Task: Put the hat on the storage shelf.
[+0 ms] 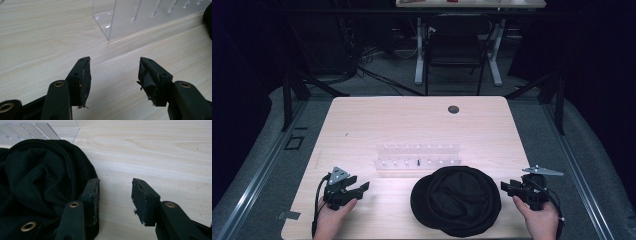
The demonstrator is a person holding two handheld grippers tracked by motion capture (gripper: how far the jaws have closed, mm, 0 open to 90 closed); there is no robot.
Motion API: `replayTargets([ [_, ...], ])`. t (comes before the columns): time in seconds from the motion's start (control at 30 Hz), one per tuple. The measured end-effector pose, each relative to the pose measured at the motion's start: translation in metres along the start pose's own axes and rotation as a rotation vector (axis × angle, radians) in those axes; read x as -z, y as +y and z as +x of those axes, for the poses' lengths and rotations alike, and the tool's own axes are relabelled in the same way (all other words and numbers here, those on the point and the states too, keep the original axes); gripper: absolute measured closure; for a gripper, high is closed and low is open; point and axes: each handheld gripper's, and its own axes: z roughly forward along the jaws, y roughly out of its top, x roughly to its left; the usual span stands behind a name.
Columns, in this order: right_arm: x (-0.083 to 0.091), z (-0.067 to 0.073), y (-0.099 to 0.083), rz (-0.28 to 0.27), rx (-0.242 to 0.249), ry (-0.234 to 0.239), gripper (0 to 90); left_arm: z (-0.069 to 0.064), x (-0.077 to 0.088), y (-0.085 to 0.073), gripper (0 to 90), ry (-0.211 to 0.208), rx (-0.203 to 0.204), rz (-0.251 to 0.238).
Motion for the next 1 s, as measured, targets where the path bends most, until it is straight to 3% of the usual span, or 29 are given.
replayTargets([
  [0.2, 0.002, 0.002, 0.011, 0.092, 0.023, -0.004, 58.0, 0.000, 0.000, 0.000, 43.5, -0.003, -0.003, 0.005],
  [0.33, 0.005, 0.005, 0.025, 0.140, 0.032, 0.034, 58.2, -0.001, -0.001, 0.000, 43.6, -0.004, -0.011, 0.006],
  [0.7, -0.006, 0.027, 0.050, 0.323, 0.142, 0.020, 58.1, -0.002, -0.003, 0.000, 43.6, -0.004, -0.018, 0.011],
  [1.0, -0.015, 0.029, 0.060, 0.395, 0.151, 0.004, 62.4, -0.002, -0.002, 0.000, 43.5, 0.001, -0.019, 0.010],
])
